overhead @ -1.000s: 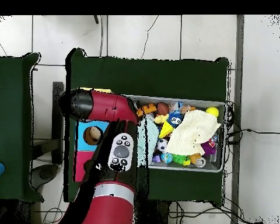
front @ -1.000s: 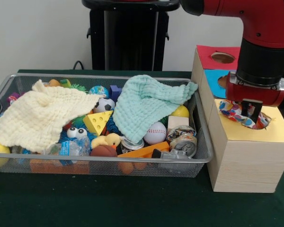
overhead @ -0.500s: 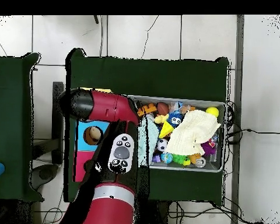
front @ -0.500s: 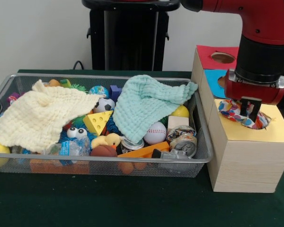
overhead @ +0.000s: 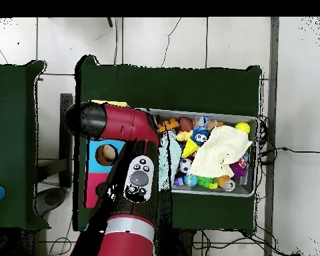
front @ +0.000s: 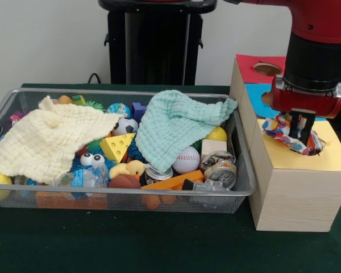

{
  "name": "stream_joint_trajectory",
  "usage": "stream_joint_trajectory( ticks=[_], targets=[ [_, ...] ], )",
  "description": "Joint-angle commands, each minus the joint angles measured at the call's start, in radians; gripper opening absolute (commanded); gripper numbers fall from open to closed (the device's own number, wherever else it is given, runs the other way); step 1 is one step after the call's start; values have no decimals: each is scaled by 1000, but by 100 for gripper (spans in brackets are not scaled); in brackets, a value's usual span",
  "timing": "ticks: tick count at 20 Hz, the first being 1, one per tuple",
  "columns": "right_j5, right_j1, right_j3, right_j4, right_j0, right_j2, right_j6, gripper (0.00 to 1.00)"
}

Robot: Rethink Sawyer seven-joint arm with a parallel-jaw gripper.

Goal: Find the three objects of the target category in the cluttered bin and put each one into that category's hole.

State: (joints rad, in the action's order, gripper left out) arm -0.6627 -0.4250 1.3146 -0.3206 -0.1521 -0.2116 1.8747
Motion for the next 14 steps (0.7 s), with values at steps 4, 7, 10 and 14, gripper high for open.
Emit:
stream_joint_trajectory(
  ticks=[4,7,10,14],
  targets=[
    [-148,-39,69,-30,35,46,204,0],
    [-120,-32,79,-34,38,59,198,0],
    [-70,-18,94,-40,55,90,170,0],
    [-37,-15,99,-29,64,103,142,100]
  ],
)
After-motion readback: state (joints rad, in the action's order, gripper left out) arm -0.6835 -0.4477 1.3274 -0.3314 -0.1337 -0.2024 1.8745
